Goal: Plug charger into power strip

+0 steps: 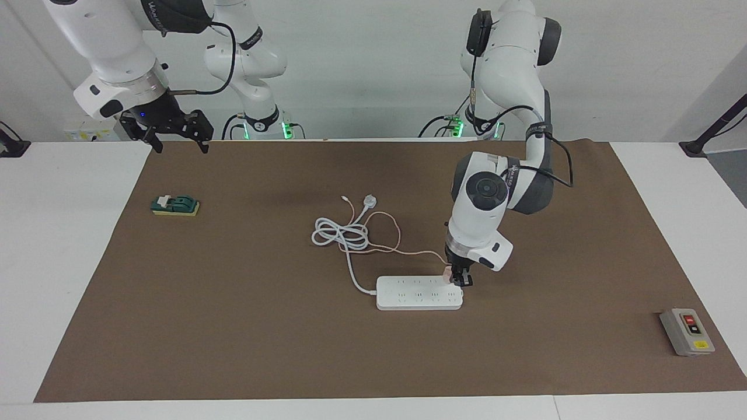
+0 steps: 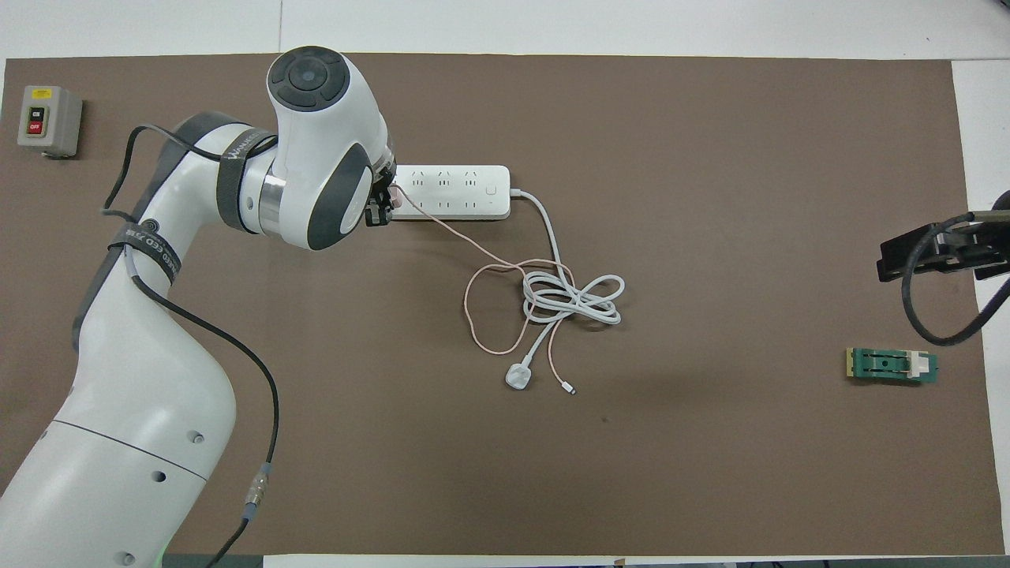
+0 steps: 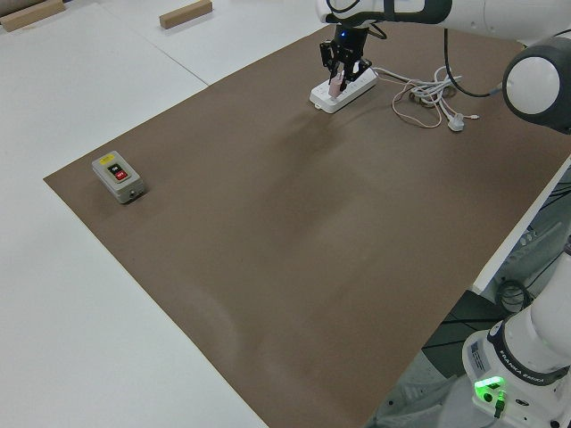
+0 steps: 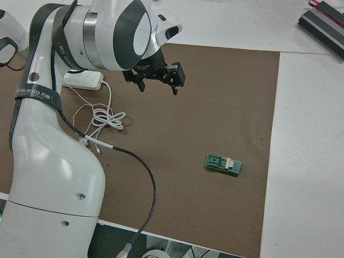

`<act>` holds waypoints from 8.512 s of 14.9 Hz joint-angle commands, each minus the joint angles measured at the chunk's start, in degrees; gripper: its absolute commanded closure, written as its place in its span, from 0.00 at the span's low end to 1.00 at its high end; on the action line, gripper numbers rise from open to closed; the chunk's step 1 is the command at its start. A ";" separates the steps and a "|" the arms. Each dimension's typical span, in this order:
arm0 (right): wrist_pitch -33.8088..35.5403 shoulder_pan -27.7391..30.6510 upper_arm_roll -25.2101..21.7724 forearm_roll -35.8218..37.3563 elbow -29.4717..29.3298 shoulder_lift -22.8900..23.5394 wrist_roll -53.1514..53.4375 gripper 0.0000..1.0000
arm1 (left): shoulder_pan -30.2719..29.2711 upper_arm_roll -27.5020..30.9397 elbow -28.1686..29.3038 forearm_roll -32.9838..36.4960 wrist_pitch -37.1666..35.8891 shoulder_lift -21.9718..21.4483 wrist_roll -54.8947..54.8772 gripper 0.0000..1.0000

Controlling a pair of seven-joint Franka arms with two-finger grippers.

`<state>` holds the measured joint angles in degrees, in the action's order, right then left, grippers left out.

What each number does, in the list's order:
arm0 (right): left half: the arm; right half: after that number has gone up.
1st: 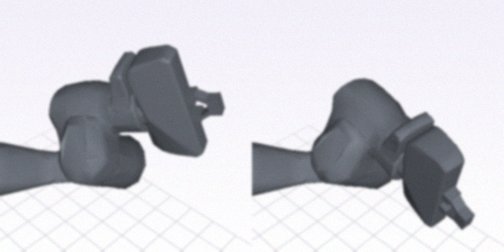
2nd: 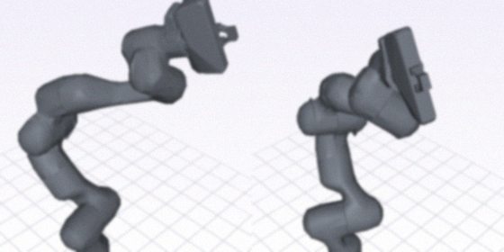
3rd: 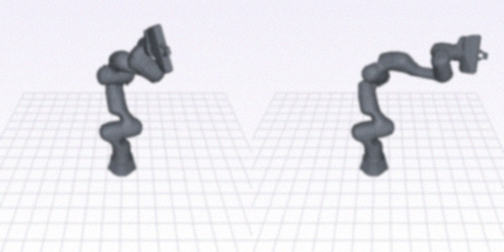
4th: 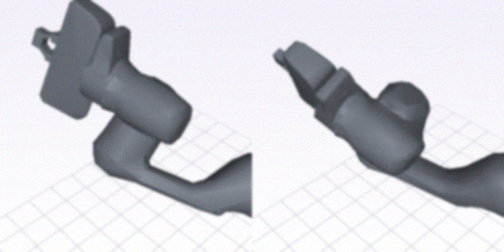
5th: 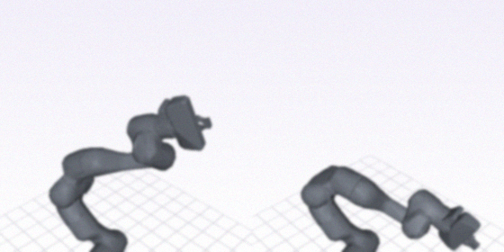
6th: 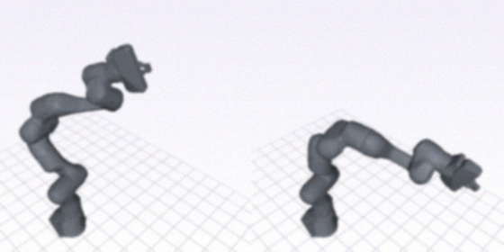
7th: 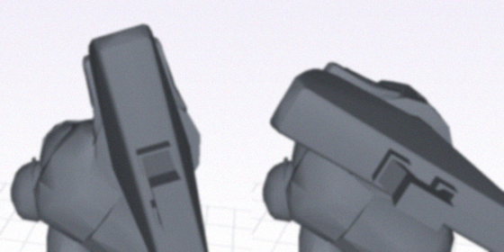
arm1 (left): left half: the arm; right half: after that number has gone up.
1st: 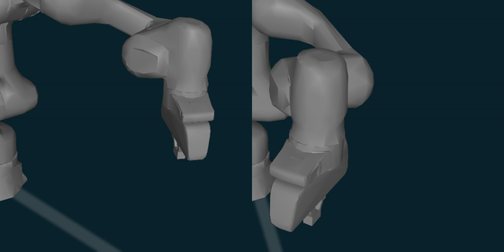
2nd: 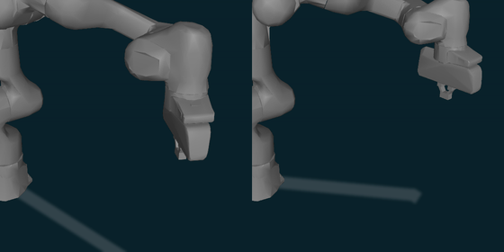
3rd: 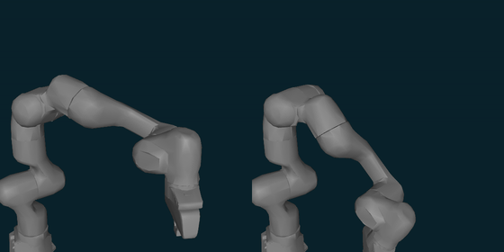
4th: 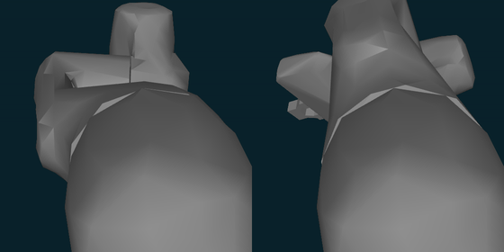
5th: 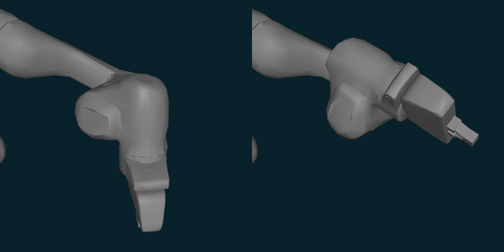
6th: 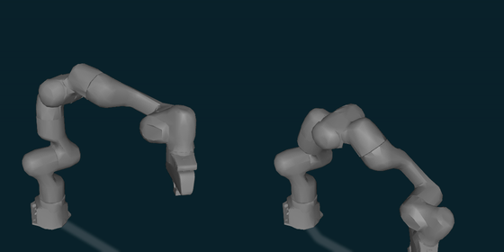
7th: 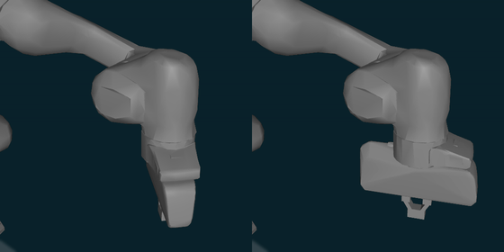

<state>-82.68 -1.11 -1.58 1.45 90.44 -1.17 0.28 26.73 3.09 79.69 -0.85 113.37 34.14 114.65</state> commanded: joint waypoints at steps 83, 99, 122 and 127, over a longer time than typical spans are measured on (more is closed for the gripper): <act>-1.08 0.93 0.26 -0.84 1.40 -1.29 -0.90 0.00 | -16.61 -0.01 4.60 -1.17 -15.81 -22.44 -73.82 0.00; -1.08 0.84 0.26 -0.84 1.31 -1.29 -0.90 0.00 | -23.65 -0.62 9.52 -1.26 -25.58 -34.31 -106.73 0.00; -1.08 0.93 0.26 -0.84 1.31 -1.29 -1.07 0.00 | -20.57 -0.62 11.80 -0.82 -27.86 -34.22 -114.57 0.00; -1.08 0.93 0.26 -0.84 1.31 -1.29 -1.07 0.00 | -20.40 -0.71 11.90 -0.64 -27.33 -34.23 -115.34 0.00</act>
<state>-82.68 -1.07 -1.74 1.45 90.44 -1.28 0.28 5.74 2.01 90.35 -1.61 85.85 0.85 0.07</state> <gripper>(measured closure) 0.000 0.000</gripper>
